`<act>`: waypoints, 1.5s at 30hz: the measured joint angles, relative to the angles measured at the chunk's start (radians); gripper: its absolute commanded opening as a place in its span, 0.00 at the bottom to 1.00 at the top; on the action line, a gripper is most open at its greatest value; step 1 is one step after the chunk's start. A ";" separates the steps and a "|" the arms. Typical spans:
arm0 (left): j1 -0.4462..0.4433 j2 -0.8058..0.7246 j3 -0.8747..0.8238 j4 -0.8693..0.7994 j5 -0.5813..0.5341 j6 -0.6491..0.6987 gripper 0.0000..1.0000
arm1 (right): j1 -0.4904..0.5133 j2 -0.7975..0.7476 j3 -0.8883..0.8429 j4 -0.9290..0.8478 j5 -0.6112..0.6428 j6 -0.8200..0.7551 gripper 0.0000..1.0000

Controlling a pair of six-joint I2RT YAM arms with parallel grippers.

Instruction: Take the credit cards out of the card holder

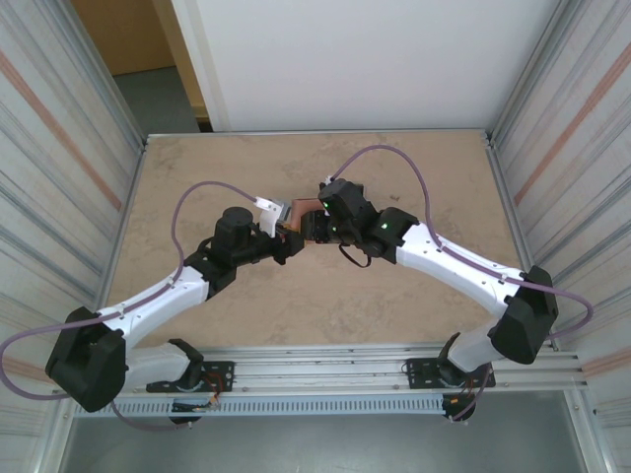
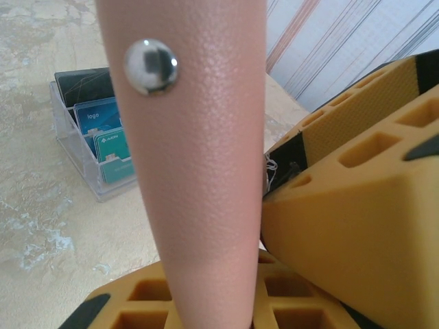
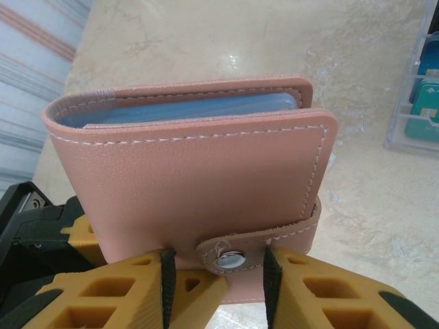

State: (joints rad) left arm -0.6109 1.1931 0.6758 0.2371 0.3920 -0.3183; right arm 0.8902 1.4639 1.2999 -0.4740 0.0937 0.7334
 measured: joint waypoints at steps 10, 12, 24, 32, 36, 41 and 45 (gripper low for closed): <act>0.000 0.000 0.000 0.000 0.000 0.000 0.00 | 0.000 0.004 0.000 0.002 0.027 0.000 0.27; 0.000 0.000 0.000 0.000 0.000 0.000 0.00 | 0.003 0.004 0.000 0.002 0.033 0.000 0.25; 0.000 0.000 0.000 0.006 0.000 0.000 0.00 | 0.007 -0.005 0.000 0.002 0.061 0.000 0.17; 0.000 0.000 0.000 0.015 -0.001 -0.001 0.00 | 0.007 -0.013 0.000 0.002 0.064 0.000 0.13; 0.000 0.000 0.000 0.015 -0.002 -0.001 0.00 | 0.007 -0.013 0.000 0.002 0.064 0.000 0.11; 0.000 0.000 0.000 0.019 -0.001 -0.004 0.00 | 0.007 -0.019 0.000 0.001 0.064 0.000 0.09; 0.000 0.000 0.000 0.027 -0.001 -0.004 0.00 | 0.007 -0.025 0.000 0.001 0.068 0.000 0.06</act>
State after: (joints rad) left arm -0.6109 1.1931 0.6758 0.2638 0.3908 -0.3222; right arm 0.8974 1.4387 1.2995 -0.4732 0.1612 0.7334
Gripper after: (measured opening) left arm 0.173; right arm 0.072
